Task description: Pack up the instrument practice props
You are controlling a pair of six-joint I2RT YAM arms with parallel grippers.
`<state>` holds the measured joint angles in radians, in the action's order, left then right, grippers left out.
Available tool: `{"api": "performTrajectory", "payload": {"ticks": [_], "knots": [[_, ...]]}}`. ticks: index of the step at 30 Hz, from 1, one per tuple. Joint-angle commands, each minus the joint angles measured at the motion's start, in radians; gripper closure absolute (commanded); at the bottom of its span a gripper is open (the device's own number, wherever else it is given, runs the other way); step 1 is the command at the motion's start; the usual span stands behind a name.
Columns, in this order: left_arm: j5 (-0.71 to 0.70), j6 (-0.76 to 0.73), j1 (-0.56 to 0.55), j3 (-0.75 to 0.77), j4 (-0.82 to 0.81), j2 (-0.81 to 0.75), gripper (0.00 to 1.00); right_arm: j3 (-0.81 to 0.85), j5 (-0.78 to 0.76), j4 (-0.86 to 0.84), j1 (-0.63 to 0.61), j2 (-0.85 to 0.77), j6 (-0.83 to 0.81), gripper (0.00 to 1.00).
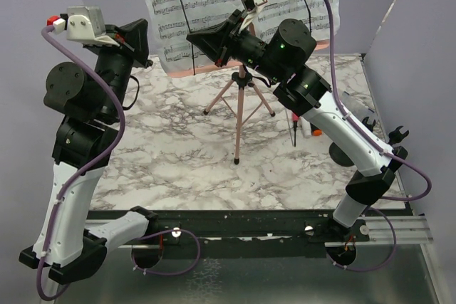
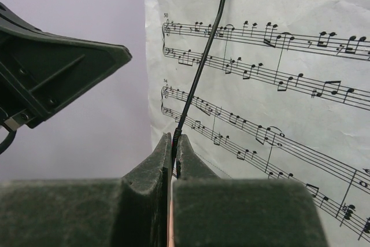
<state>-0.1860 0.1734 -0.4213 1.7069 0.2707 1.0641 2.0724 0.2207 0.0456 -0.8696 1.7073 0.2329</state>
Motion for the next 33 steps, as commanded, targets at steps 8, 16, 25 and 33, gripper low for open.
{"api": "performTrajectory", "payload": {"ticks": [8,16,25,33], "knots": [[0.076,0.032,-0.007,0.025,0.002,0.021,0.52,-0.020,-0.042,-0.019,0.001,-0.025,-0.042,0.99],[0.025,0.033,-0.007,0.000,-0.034,0.053,0.44,-0.029,-0.033,-0.027,0.000,-0.029,-0.042,0.99],[-0.030,0.003,-0.007,-0.034,-0.048,0.064,0.68,-0.033,-0.029,-0.032,0.001,-0.031,-0.047,0.99],[-0.080,-0.029,-0.008,-0.046,-0.057,0.037,1.00,-0.035,-0.031,-0.031,0.001,-0.031,-0.055,0.99]]}}
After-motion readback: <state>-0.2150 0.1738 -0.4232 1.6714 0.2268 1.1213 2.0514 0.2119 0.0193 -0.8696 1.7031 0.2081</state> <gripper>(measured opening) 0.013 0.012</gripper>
